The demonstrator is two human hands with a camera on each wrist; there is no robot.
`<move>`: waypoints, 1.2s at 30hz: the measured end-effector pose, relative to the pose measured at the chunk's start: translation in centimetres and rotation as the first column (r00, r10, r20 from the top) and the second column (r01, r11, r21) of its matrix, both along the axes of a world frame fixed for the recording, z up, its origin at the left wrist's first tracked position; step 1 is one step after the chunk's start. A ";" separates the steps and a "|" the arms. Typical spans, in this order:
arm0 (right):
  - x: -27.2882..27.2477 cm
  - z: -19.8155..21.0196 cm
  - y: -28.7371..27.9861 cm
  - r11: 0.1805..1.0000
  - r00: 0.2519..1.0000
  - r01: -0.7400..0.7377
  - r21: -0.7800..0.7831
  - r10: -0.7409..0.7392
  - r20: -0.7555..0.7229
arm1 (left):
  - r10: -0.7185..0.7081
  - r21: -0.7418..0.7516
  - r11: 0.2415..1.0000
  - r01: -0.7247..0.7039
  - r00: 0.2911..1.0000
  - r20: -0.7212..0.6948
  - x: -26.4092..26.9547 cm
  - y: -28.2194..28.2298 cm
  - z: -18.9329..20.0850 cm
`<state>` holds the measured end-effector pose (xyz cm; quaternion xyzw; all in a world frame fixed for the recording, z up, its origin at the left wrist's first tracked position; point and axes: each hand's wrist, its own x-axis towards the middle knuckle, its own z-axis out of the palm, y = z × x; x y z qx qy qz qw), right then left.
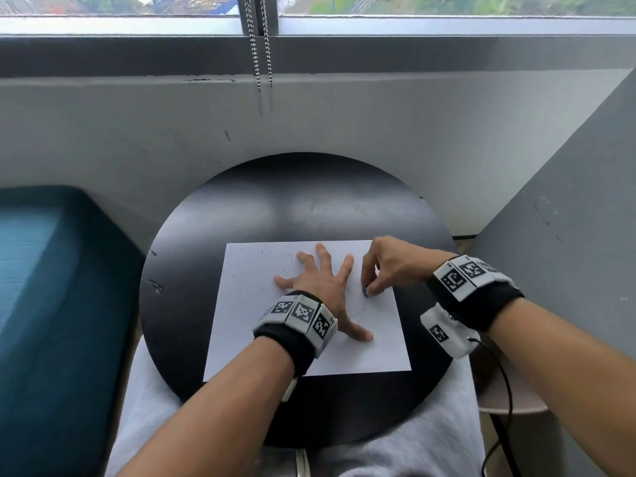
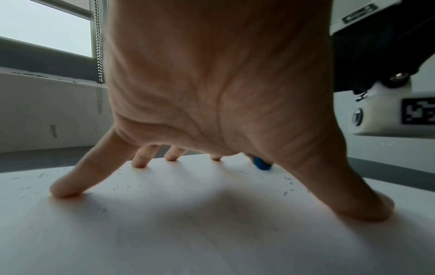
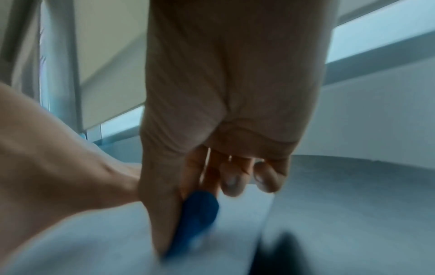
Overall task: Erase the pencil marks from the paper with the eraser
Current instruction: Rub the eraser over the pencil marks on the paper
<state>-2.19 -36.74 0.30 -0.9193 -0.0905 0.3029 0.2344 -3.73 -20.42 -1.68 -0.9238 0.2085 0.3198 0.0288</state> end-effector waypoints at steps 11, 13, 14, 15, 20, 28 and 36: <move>-3.0 -0.1 -0.2 0.996 0.996 -0.093 -0.014 0.093 -0.005 | -0.005 0.012 1.000 0.005 1.000 -0.005 0.0 -0.1 0.0; -3.0 0.0 -0.4 0.995 0.995 -0.099 -0.025 0.099 -0.025 | 0.000 0.016 1.000 0.000 1.000 -0.004 0.0 0.0 0.0; -2.7 -0.1 -0.6 0.998 0.998 -0.057 -0.014 0.057 0.009 | 0.001 0.014 1.000 -0.001 1.000 -0.005 0.0 0.0 0.0; -2.5 -0.1 -0.9 1.000 0.998 -0.007 0.002 0.007 0.056 | 0.001 0.010 1.000 -0.001 1.000 -0.003 0.0 0.0 0.0; -3.6 -0.4 -0.7 0.998 0.998 -0.055 0.009 0.055 0.017 | -0.002 0.002 1.000 0.002 1.000 0.012 0.0 0.0 -0.1; -3.9 -0.8 -1.0 1.000 0.997 0.003 0.019 -0.005 0.082 | -0.001 -0.002 1.000 0.001 1.000 0.017 0.0 0.0 -0.1; -4.1 -0.9 -1.3 0.998 0.992 0.058 0.039 -0.062 0.114 | -0.001 -0.005 1.000 0.001 1.000 0.010 0.0 0.1 -0.3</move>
